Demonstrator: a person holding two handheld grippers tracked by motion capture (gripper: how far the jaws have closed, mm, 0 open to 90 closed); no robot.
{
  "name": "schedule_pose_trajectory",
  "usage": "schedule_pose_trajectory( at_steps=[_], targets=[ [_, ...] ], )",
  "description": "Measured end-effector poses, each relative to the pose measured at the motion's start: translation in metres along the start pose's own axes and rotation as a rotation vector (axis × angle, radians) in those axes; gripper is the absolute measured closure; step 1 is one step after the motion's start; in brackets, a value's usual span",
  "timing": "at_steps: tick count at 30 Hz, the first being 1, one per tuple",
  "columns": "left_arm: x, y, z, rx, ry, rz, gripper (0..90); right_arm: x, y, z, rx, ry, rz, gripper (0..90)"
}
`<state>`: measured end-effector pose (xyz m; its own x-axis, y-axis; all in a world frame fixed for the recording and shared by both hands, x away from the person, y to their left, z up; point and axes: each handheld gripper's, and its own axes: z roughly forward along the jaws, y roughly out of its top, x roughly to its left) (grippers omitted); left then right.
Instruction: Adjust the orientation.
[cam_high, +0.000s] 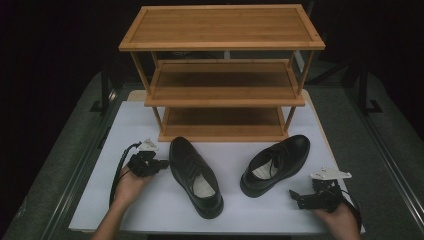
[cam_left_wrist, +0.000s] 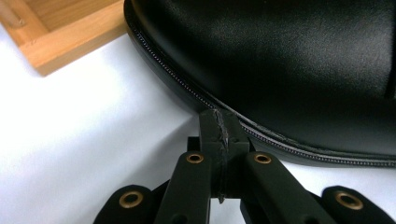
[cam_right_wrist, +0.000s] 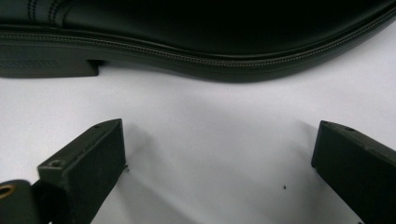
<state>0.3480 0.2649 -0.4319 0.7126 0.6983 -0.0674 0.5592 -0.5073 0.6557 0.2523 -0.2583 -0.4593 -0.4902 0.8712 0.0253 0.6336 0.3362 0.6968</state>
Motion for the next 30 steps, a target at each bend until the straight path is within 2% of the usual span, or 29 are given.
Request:
schedule_pose_trajectory(
  at_steps=[7, 9, 15, 17, 21, 24, 30],
  targets=[
    [-0.004, 0.012, 0.011, 0.001, -0.010, 0.023, 90.0, 0.000, 0.000, 0.000, 0.000, 0.000, 0.000, 2.4],
    [-0.007, 0.019, 0.016, 0.012, -0.010, 0.046, 90.0, 0.000, 0.000, 0.000, 0.000, 0.000, 0.000, 2.4],
    [-0.015, 0.030, 0.027, -0.002, -0.032, 0.056, 90.0, 0.000, 0.000, 0.000, 0.000, 0.000, 0.000, 2.4],
    [-0.017, 0.034, 0.029, 0.012, -0.030, 0.075, 90.0, 0.000, 0.000, 0.000, 0.000, 0.000, 0.000, 2.4],
    [-0.024, 0.041, 0.037, 0.003, -0.039, 0.091, 90.0, 0.000, 0.000, 0.000, 0.000, 0.000, 0.000, 2.4],
    [-0.027, 0.043, 0.040, 0.002, -0.038, 0.097, 90.0, 0.000, 0.000, 0.000, 0.000, 0.000, 0.000, 2.4],
    [-0.026, 0.042, 0.040, -0.002, -0.049, 0.091, 90.0, 0.000, 0.000, 0.000, 0.000, 0.000, 0.000, 2.4]
  ],
)
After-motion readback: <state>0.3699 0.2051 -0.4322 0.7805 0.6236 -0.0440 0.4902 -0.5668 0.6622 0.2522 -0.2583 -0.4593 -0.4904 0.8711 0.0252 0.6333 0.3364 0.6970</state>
